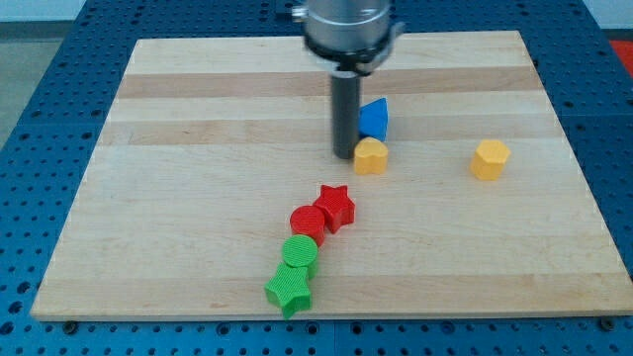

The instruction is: Push the yellow heart to the top right of the yellow hexagon

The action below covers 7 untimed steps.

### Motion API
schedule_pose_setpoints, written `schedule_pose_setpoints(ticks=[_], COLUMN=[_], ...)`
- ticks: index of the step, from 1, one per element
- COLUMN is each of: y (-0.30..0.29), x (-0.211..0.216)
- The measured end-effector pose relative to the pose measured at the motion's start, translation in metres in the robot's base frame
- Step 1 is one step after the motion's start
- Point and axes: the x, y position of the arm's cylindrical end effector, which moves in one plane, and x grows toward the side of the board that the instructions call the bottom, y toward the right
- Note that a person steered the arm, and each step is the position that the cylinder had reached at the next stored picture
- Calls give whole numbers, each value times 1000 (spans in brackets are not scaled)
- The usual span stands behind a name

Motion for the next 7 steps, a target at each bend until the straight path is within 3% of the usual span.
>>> schedule_pose_setpoints(ticks=[1,3,5,7], y=[19,-69,-9,68], x=[-1,1,27,17])
